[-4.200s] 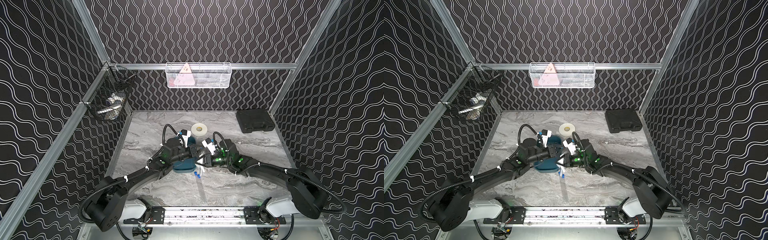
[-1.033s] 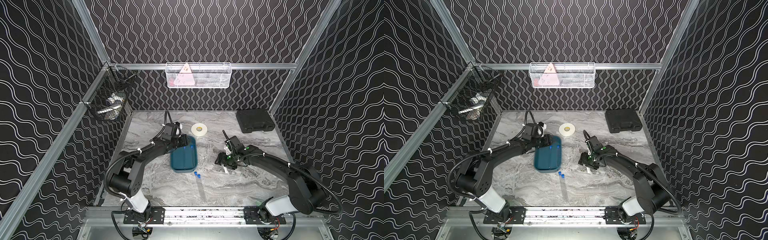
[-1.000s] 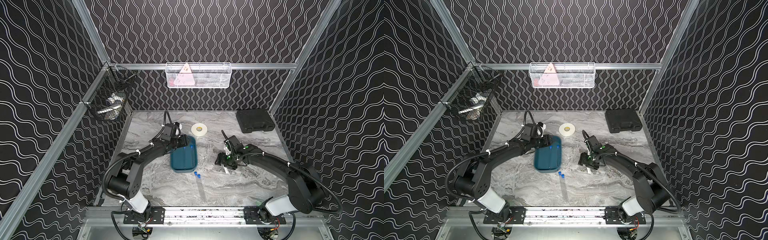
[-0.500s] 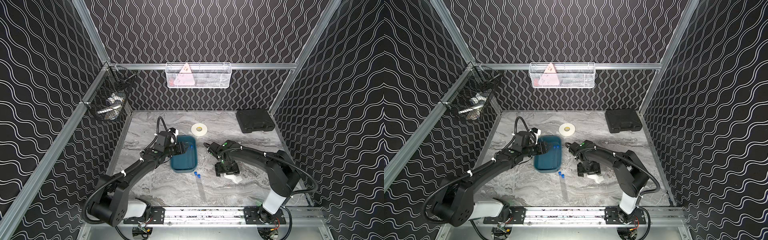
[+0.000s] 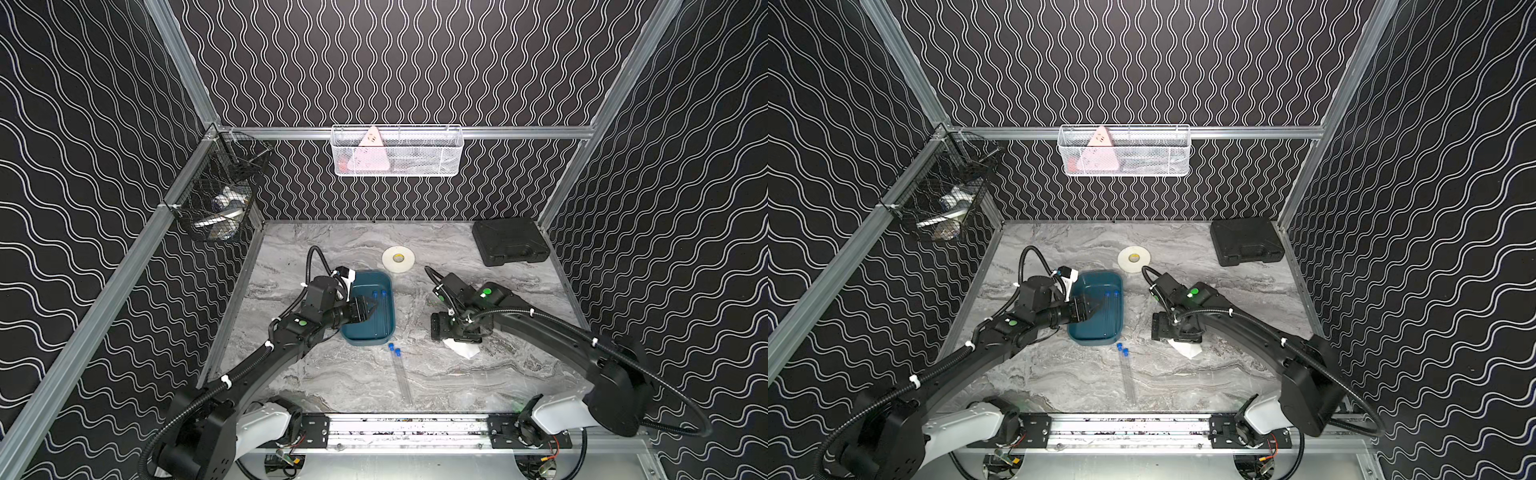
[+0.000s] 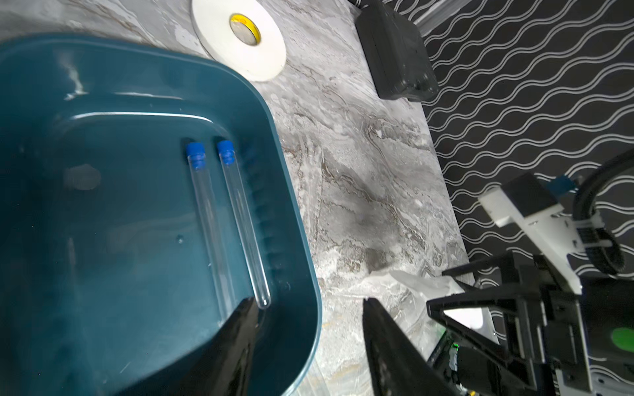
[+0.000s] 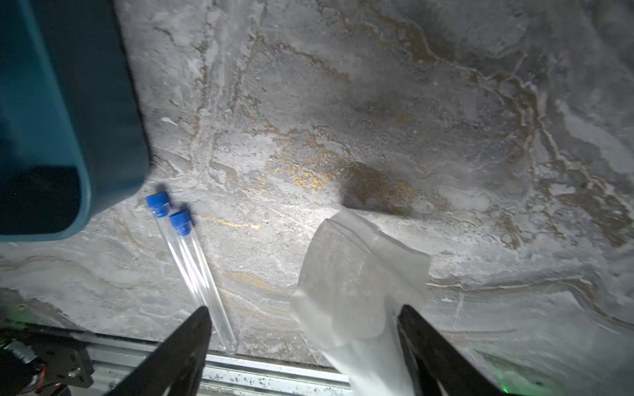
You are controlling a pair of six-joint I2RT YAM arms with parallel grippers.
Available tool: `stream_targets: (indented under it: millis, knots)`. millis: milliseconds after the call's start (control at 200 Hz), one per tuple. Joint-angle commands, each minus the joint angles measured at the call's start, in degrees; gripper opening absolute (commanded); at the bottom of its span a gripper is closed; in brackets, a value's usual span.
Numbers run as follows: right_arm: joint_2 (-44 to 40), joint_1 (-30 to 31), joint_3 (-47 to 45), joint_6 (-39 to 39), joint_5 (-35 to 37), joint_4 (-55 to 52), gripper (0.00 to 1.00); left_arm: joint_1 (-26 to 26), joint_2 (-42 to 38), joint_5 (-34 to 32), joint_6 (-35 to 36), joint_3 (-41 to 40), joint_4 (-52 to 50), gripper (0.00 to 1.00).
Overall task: Wipe the exteriors of test tubes
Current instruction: Place the cleaning item at the center of the board.
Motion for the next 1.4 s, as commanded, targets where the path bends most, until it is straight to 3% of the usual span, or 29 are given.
stream_targets:
  millis: [0, 145, 290, 455, 620, 856, 971, 1081, 1141, 1256, 1391]
  knots:
    - [-4.46, -0.13, -4.08, -0.62, -7.35, 12.35, 0.85, -1.64, -2.06, 3.01, -2.04, -2.22, 2.41, 0.55]
    - [-8.68, -1.02, -7.68, -2.26, -9.46, 17.23, 0.83, -6.28, -3.71, 6.59, -5.16, -6.04, 8.70, 0.57]
    - [-10.44, -4.47, -9.08, -4.46, -16.72, 19.51, 0.81, -12.68, -2.31, 7.30, -7.29, -7.64, 15.54, 0.60]
    - [-12.57, -8.66, -10.20, -5.75, -24.96, 22.70, 0.78, -18.20, 4.66, 7.61, -11.01, -8.30, 27.38, 0.66]
    - [-13.90, -10.62, -9.51, -7.74, -28.83, 21.43, 0.76, -21.94, 13.85, 8.27, -14.69, -6.23, 40.16, 0.69]
    - [-16.26, -12.63, -10.26, -8.31, -31.62, 20.81, 0.76, -26.28, 22.79, 6.79, -12.55, -0.15, 43.49, 0.71]
    - [-17.39, -13.34, -10.63, -8.04, -32.10, 21.01, 0.75, -27.03, 26.07, 5.61, -13.50, 1.03, 44.79, 0.60]
    - [-18.22, -13.87, -10.72, -7.95, -31.92, 20.51, 0.75, -27.22, 27.80, 3.34, -14.60, 0.24, 46.75, 0.20]
    - [-18.65, -14.14, -10.63, -8.01, -31.62, 20.05, 0.74, -27.24, 27.90, 2.51, -14.70, -0.42, 47.54, 0.08]
    - [-19.06, -14.83, -10.64, -8.32, -31.48, 19.44, 0.74, -27.34, 28.21, 2.30, -14.09, -0.59, 47.15, 0.00]
    - [-18.99, -15.60, -10.02, -8.94, -30.83, 18.09, 0.73, -27.31, 27.85, 2.06, -14.04, -0.55, 46.49, 0.02]
